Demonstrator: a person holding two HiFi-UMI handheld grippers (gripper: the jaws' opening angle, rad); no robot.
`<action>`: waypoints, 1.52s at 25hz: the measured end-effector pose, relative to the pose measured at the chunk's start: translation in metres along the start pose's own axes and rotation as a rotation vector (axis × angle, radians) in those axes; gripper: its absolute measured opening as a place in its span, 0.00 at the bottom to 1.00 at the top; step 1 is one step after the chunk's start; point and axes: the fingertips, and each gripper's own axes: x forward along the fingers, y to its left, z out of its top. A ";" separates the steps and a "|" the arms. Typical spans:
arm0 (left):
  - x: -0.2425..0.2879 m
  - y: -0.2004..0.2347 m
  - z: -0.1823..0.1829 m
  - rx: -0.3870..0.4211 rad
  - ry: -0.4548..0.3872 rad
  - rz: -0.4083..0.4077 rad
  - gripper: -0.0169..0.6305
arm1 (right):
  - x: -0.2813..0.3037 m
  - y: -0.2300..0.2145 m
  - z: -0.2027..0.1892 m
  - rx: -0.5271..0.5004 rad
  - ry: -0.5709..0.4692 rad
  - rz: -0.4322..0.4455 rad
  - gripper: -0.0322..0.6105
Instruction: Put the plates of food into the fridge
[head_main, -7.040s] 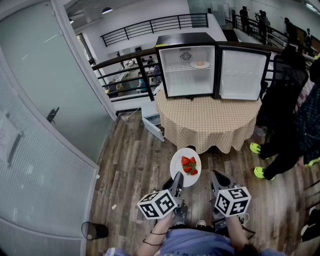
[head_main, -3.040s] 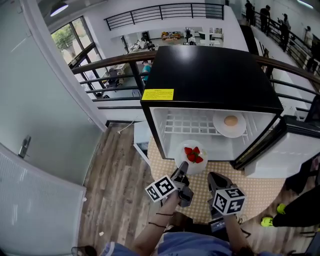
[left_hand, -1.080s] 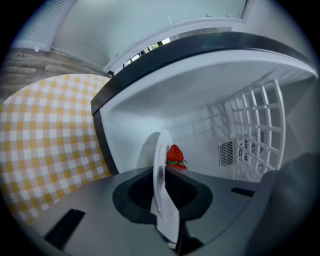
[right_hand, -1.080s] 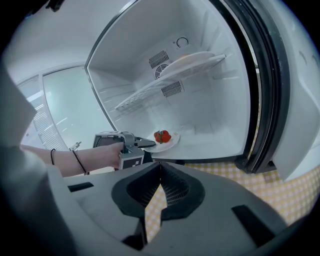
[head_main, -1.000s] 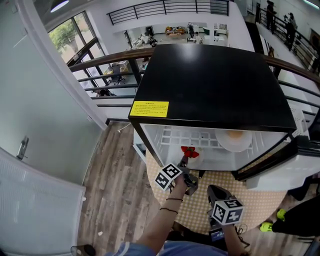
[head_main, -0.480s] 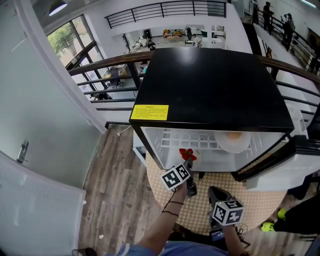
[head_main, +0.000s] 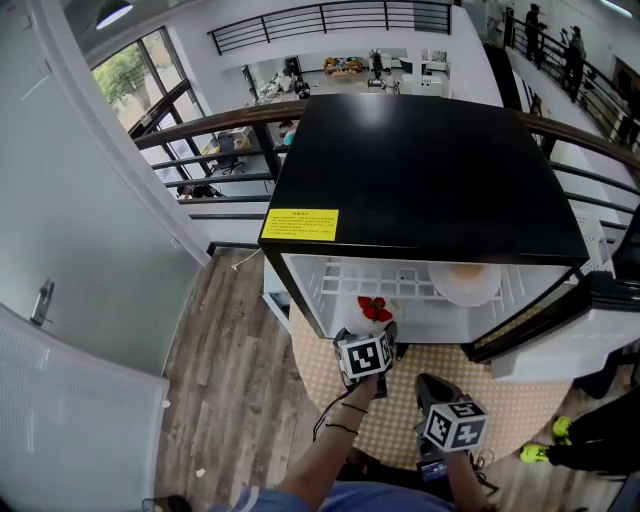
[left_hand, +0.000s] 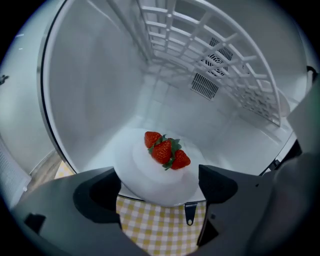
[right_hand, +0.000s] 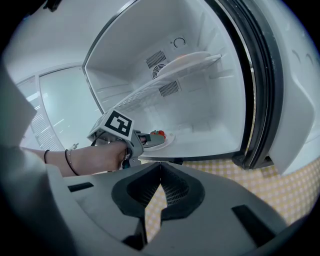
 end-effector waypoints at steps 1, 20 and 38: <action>0.000 -0.001 0.000 0.009 -0.002 -0.010 0.77 | 0.000 0.000 0.000 0.003 -0.001 0.000 0.08; -0.024 -0.003 -0.018 0.370 -0.071 -0.063 0.81 | 0.005 0.008 -0.006 0.004 0.012 0.008 0.08; -0.155 -0.021 -0.020 0.399 -0.203 -0.335 0.68 | -0.023 0.055 0.002 -0.011 -0.090 0.045 0.08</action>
